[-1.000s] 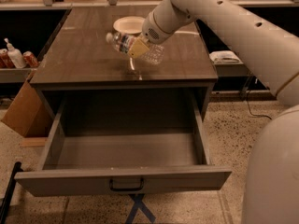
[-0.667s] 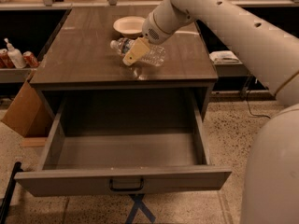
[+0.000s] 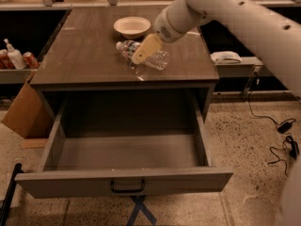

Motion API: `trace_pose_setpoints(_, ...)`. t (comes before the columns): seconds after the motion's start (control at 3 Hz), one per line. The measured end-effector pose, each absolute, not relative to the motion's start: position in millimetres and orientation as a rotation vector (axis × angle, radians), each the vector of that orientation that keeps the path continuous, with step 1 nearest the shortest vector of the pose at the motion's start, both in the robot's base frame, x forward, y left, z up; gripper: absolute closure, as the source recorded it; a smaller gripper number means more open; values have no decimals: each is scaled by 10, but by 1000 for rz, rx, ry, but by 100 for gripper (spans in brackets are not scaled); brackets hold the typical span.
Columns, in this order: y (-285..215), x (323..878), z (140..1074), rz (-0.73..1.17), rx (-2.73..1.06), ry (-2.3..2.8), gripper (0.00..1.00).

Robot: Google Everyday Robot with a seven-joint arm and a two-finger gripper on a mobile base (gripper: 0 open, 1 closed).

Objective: Pick water bottle from top drawer and place on counter

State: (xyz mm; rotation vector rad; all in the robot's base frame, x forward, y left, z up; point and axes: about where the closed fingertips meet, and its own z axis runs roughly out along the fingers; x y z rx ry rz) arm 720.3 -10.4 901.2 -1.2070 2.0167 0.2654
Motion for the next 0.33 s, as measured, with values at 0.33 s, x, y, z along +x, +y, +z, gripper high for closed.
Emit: trace_pose_setpoints(0.33, -342, 7078, 9150, 220, -1118, 2006, 0)
